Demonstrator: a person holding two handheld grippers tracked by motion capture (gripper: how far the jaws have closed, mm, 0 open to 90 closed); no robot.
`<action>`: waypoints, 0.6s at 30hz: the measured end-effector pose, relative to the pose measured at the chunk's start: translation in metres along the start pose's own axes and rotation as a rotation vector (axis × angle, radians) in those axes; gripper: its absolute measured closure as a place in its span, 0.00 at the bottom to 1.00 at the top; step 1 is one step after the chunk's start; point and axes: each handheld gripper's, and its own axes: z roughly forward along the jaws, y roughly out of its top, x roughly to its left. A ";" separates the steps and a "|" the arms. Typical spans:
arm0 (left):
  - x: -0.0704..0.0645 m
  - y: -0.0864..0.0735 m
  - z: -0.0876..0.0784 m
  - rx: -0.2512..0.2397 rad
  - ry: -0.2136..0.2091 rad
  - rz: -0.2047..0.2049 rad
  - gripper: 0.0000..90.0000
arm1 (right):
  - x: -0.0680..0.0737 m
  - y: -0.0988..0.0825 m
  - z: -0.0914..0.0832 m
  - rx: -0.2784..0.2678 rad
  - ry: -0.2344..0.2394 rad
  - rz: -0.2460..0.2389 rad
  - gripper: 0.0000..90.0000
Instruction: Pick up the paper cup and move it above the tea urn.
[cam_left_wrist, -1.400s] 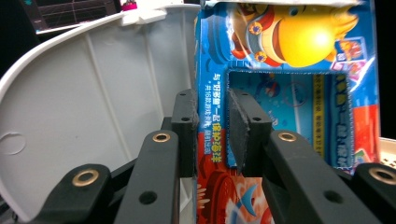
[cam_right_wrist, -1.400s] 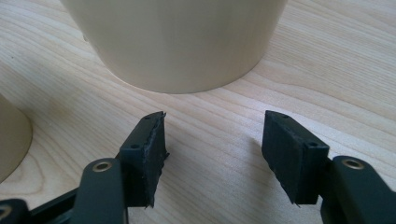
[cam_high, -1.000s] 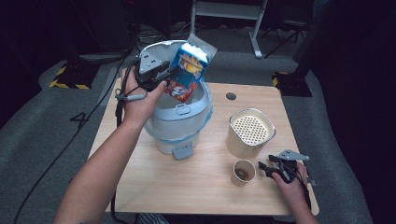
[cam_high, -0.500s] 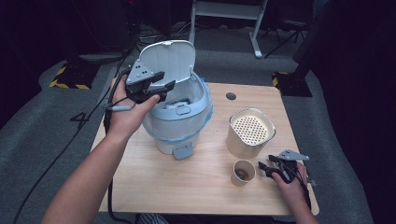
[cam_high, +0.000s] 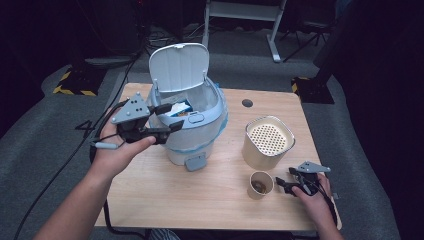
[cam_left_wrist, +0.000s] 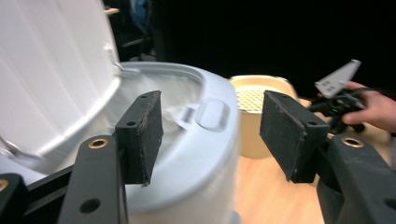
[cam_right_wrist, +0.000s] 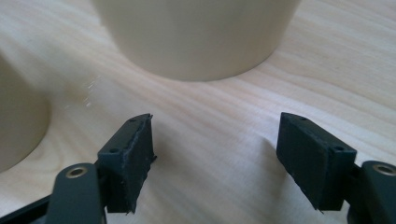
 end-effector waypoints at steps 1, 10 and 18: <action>-0.004 -0.005 -0.003 0.003 -0.014 0.000 0.44 | 0.001 0.000 -0.001 0.002 0.006 -0.006 0.31; -0.018 -0.047 -0.007 0.078 -0.034 0.000 0.43 | 0.019 0.003 -0.020 0.002 0.100 -0.093 0.31; -0.025 -0.083 0.001 0.109 -0.070 -0.050 0.43 | 0.036 0.004 -0.033 0.010 0.164 -0.149 0.30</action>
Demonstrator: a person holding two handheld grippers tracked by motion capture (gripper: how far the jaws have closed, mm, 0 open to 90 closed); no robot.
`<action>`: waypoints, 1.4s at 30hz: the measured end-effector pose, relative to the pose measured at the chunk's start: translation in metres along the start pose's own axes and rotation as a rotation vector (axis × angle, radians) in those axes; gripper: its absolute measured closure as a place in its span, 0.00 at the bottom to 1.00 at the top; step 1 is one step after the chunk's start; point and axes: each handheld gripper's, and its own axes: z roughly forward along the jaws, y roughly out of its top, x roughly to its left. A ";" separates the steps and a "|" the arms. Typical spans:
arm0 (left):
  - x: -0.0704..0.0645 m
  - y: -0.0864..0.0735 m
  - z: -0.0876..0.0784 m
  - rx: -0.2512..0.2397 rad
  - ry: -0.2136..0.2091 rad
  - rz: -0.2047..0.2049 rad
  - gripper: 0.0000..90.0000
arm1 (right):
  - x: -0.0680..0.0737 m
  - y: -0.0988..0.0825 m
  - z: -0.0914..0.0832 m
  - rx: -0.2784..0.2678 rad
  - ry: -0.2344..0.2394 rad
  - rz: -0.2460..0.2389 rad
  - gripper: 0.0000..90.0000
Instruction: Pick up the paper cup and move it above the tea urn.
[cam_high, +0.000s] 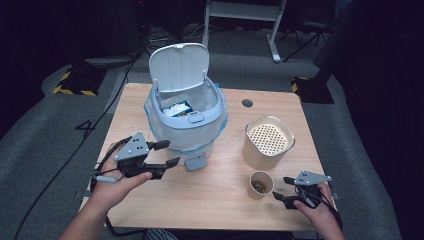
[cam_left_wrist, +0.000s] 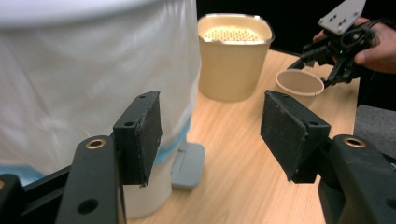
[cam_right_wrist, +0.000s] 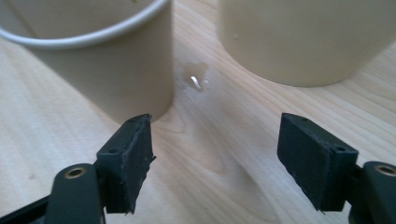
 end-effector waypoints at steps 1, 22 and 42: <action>0.000 -0.004 0.001 0.002 -0.003 -0.006 0.43 | 0.002 0.000 0.000 -0.004 0.010 0.000 0.29; 0.017 -0.093 0.057 0.226 0.021 -0.121 0.42 | 0.033 0.004 0.025 0.002 0.083 -0.024 0.21; 0.019 -0.120 0.082 0.368 0.067 -0.055 0.31 | 0.043 0.010 0.045 -0.168 0.071 0.058 0.28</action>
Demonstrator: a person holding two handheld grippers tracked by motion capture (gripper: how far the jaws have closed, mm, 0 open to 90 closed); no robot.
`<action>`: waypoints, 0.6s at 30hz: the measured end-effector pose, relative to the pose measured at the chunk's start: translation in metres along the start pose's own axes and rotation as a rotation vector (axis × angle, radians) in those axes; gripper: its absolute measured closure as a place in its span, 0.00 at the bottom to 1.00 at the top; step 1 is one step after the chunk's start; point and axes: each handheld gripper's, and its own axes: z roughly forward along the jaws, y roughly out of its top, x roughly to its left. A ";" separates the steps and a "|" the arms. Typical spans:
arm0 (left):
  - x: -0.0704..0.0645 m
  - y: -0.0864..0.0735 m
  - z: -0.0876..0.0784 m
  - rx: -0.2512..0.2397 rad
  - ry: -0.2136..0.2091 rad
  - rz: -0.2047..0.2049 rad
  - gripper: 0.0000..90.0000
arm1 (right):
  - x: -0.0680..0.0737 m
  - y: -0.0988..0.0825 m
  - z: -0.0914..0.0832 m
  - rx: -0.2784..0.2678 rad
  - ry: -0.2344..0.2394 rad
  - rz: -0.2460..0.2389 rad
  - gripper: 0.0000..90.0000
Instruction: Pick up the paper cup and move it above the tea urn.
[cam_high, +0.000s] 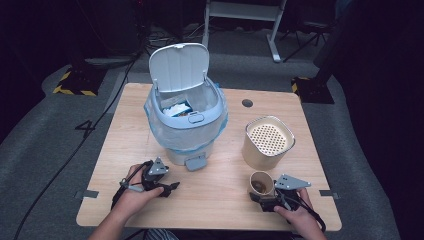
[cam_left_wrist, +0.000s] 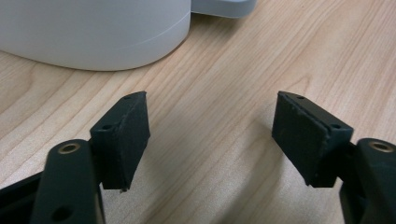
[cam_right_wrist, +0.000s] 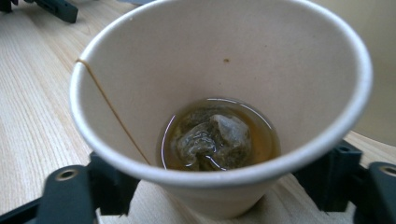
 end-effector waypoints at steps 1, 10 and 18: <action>0.000 0.000 0.000 0.000 0.005 -0.005 0.29 | 0.000 0.000 0.000 -0.003 0.003 0.003 0.29; -0.002 0.002 0.004 0.007 0.014 -0.017 0.21 | -0.002 0.000 0.001 -0.014 0.026 0.008 0.33; -0.001 0.003 0.005 0.013 0.010 -0.012 0.19 | -0.002 0.009 -0.005 -0.028 0.077 -0.022 0.34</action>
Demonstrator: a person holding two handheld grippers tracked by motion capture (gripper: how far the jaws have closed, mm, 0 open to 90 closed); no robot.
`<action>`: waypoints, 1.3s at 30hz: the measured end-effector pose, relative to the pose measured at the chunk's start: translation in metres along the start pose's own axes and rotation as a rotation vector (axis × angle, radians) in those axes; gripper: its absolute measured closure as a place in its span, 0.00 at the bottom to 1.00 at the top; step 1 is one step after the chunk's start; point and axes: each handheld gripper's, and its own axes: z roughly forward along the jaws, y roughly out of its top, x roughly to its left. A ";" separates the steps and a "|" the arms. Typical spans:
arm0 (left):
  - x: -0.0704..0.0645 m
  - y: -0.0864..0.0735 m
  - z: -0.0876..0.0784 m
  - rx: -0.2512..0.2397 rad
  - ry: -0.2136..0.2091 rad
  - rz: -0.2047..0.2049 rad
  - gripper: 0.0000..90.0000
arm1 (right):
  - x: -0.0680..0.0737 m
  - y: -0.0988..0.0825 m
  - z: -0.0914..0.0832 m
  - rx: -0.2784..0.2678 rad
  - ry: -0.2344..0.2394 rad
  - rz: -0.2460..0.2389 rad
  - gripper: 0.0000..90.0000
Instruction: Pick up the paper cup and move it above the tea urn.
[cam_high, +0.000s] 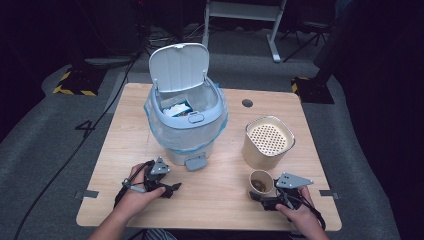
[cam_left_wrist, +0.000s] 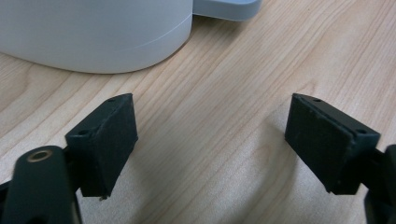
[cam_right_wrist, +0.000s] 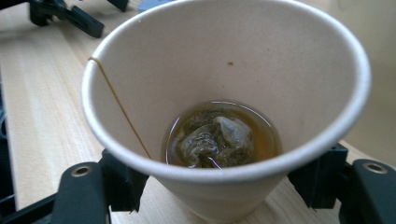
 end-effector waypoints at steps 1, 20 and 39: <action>0.000 0.000 0.000 0.001 -0.001 0.000 0.18 | 0.000 0.002 -0.001 -0.003 0.006 -0.002 0.34; 0.000 0.001 0.001 0.007 -0.001 -0.002 0.17 | 0.000 0.048 -0.031 0.023 0.046 -0.062 0.35; 0.000 0.002 0.002 0.006 0.010 -0.007 0.17 | -0.018 0.098 -0.064 -0.038 0.034 -0.060 0.35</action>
